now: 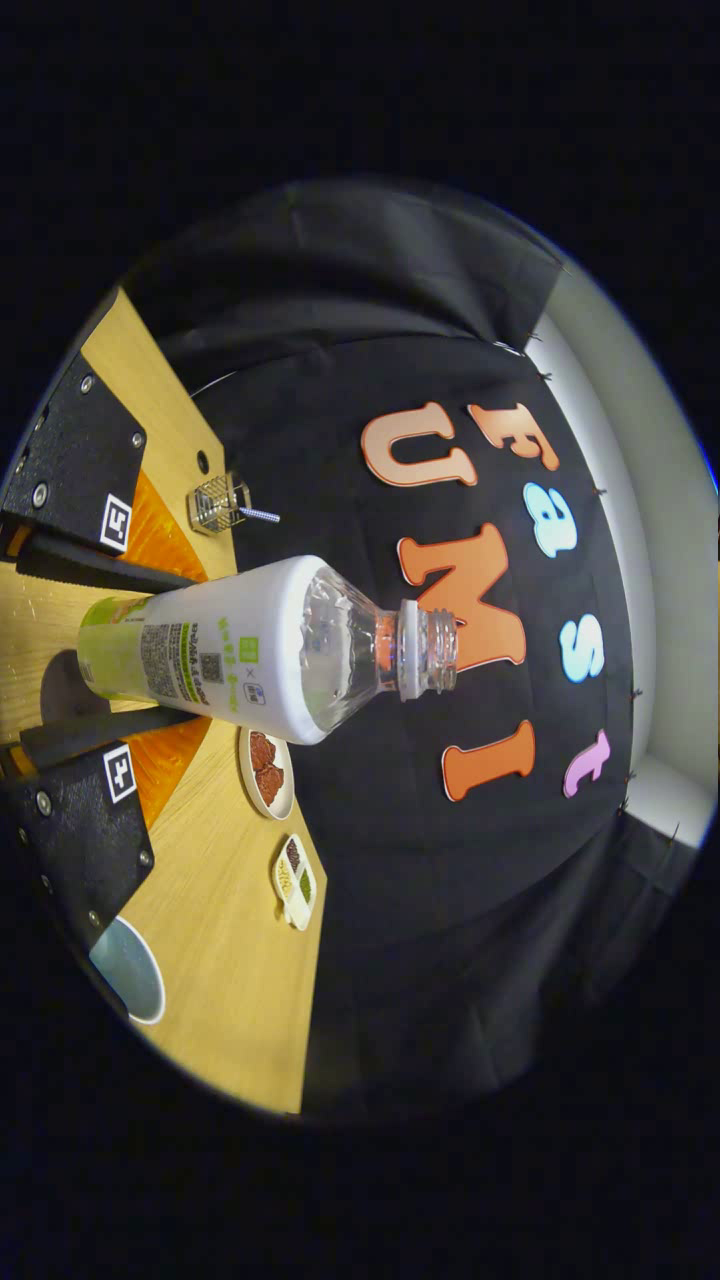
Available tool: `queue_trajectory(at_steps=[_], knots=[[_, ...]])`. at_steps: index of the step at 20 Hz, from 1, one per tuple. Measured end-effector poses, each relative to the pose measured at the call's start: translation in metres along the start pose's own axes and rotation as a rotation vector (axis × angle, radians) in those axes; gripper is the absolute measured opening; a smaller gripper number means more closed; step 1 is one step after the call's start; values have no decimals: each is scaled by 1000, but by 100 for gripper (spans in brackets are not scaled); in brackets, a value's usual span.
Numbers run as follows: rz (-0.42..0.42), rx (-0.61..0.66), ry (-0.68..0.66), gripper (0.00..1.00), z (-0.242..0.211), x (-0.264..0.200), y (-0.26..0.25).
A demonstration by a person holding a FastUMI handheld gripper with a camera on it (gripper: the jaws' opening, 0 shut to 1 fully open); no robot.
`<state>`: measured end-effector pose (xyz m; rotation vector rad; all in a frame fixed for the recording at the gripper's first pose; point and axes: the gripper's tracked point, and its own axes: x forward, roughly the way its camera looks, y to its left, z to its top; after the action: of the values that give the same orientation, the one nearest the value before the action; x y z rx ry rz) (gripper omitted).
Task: Take the bottle from table, then pour the juice into the cup, finally place the bottle on the coaster
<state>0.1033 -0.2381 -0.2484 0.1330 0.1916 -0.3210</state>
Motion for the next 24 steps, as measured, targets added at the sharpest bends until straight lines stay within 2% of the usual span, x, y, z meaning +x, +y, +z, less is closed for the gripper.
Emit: queue_trajectory(at_steps=[5, 14, 19, 22, 24], knots=[[-27, -169, 83, 56, -31, 16, -3], [-55, -233, 190, 56, -61, 19, -13], [-70, -206, 199, 68, -56, 10, -15], [-75, -197, 158, 89, -38, 3, -13], [-83, -177, 161, 94, -29, -7, -8]])
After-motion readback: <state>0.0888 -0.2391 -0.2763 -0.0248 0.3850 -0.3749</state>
